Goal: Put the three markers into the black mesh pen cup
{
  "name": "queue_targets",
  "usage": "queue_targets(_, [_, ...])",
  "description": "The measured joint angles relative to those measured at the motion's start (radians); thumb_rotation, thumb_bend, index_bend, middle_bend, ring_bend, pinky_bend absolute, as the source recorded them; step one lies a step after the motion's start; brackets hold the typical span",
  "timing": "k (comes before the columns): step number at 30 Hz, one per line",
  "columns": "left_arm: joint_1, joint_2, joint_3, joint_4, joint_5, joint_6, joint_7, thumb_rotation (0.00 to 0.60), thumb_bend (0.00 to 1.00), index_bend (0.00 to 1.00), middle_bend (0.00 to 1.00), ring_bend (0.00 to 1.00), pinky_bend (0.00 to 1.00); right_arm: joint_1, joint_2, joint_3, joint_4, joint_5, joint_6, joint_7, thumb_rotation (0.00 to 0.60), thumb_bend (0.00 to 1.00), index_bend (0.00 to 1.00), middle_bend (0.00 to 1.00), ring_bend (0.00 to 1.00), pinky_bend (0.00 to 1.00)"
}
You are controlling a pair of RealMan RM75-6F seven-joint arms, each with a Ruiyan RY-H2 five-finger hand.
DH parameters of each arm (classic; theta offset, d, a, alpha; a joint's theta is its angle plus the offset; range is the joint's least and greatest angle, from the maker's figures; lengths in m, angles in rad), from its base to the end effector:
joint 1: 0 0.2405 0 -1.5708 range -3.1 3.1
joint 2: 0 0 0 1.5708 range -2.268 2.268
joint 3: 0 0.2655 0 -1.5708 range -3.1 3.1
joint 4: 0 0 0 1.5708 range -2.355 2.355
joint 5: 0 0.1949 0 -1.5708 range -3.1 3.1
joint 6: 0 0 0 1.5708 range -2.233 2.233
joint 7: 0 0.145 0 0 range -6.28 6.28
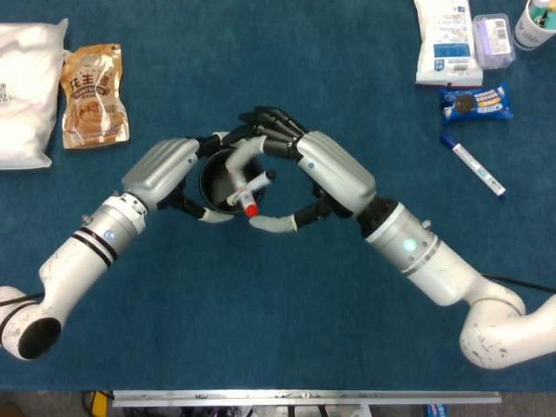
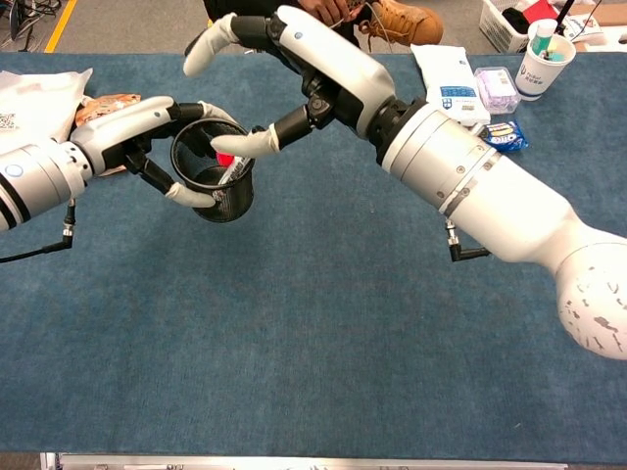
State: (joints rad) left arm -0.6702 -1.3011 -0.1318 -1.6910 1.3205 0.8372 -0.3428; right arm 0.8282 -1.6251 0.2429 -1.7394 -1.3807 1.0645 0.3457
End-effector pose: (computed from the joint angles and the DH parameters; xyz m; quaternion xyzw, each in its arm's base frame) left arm -0.1637 0.3109 0.0422 -0.6664 -0.5699 -0.4218 0.2306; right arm -0.0207 -0.2958 -0.0002 0.6061 -0.5261 0.5937 0.0576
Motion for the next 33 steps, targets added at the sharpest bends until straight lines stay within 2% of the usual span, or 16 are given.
queue_targets(2, [0.001, 0.003, 0.001, 0.0, -0.001, 0.002, 0.0, 0.6, 0.14, 0.21, 0.38, 0.35, 0.27, -0.002, 0.001, 0.004, 0.006, -0.004, 0.006, -0.004, 0.6, 0.07, 0.18, 0.17, 0.05, 0.02])
queue_targets(5, [0.006, 0.013, 0.004, -0.001, 0.0, 0.007, -0.002, 0.6, 0.14, 0.21, 0.38, 0.35, 0.27, -0.011, 0.015, 0.008, 0.012, -0.021, 0.026, -0.01, 0.6, 0.07, 0.19, 0.17, 0.05, 0.02])
queue_targets(9, [0.018, 0.033, 0.011, -0.007, 0.008, 0.019, -0.006, 0.6, 0.14, 0.21, 0.38, 0.35, 0.27, -0.031, 0.045, 0.004, 0.043, -0.081, 0.079, -0.03, 0.6, 0.1, 0.29, 0.21, 0.05, 0.02])
queue_targets(12, [0.027, 0.052, 0.018, -0.012, 0.019, 0.03, -0.009, 0.6, 0.14, 0.21, 0.38, 0.35, 0.27, -0.052, 0.101, -0.017, 0.075, -0.133, 0.105, -0.038, 0.6, 0.13, 0.39, 0.24, 0.06, 0.02])
queue_targets(15, [0.037, 0.071, 0.027, -0.016, 0.031, 0.038, -0.014, 0.6, 0.14, 0.21, 0.38, 0.35, 0.27, -0.075, 0.183, -0.055, 0.105, -0.17, 0.109, -0.037, 0.6, 0.14, 0.43, 0.25, 0.06, 0.02])
queue_targets(19, [0.049, 0.089, 0.042, -0.02, 0.048, 0.046, -0.022, 0.6, 0.14, 0.21, 0.38, 0.35, 0.27, -0.113, 0.296, -0.137, 0.178, -0.233, 0.106, -0.043, 0.6, 0.15, 0.45, 0.25, 0.06, 0.02])
queue_targets(21, [0.053, 0.093, 0.049, -0.02, 0.053, 0.047, -0.025, 0.6, 0.14, 0.21, 0.38, 0.35, 0.27, -0.124, 0.322, -0.168, 0.221, -0.263, 0.105, -0.052, 0.6, 0.15, 0.45, 0.25, 0.06, 0.02])
queue_targets(28, [0.064, 0.095, 0.063, -0.01, 0.071, 0.055, -0.036, 0.6, 0.14, 0.21, 0.38, 0.35, 0.27, -0.15, 0.35, -0.253, 0.426, -0.361, 0.111, -0.092, 0.6, 0.15, 0.46, 0.25, 0.06, 0.02])
queue_targets(33, [0.065, 0.088, 0.067, 0.005, 0.082, 0.057, -0.052, 0.6, 0.14, 0.21, 0.38, 0.35, 0.27, -0.158, 0.323, -0.294, 0.586, -0.413, 0.118, -0.124, 0.6, 0.09, 0.46, 0.25, 0.06, 0.02])
